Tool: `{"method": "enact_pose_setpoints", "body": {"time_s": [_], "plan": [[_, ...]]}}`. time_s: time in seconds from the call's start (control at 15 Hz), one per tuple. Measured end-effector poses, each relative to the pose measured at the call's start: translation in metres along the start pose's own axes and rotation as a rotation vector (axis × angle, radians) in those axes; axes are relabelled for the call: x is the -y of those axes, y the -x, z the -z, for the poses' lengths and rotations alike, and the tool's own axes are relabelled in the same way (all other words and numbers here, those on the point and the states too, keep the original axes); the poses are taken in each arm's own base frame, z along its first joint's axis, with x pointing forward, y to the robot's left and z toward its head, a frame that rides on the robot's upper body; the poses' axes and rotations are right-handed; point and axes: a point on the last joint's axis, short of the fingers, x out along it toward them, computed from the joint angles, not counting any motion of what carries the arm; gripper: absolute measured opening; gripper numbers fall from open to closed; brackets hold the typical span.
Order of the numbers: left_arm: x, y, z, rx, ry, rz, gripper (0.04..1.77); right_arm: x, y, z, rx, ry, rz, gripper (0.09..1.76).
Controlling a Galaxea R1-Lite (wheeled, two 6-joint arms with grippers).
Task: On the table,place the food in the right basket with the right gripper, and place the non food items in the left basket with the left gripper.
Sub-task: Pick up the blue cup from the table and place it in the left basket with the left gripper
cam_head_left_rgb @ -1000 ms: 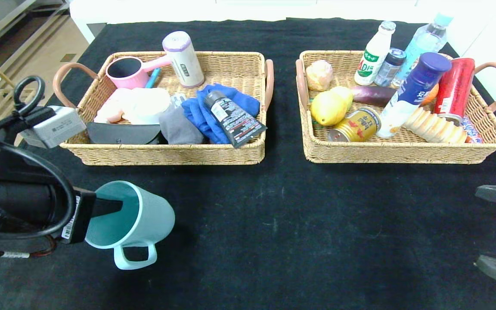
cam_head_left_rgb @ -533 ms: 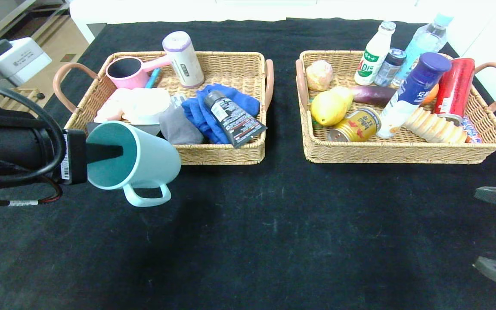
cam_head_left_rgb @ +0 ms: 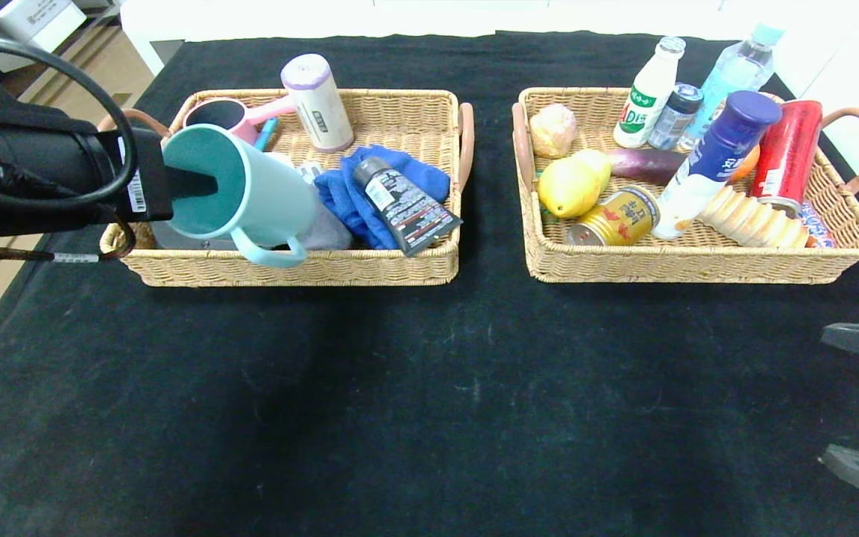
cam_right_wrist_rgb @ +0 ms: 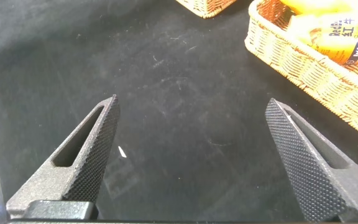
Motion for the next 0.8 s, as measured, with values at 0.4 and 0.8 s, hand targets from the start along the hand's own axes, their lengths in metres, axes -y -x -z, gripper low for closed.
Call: {"method": "enact_pose_setpoints", "body": {"time_s": [0.4,0.8], "plan": [[-0.015,-0.030,-0.028,0.127,-0.022,-0.128,0.17,0.000,0.000,0.001,-0.002,-0.003,-0.002,1.71],[-0.024,-0.054,-0.043,0.172,-0.051,-0.160,0.17,0.000,-0.001,0.001,-0.003,-0.004,-0.002,1.71]]}}
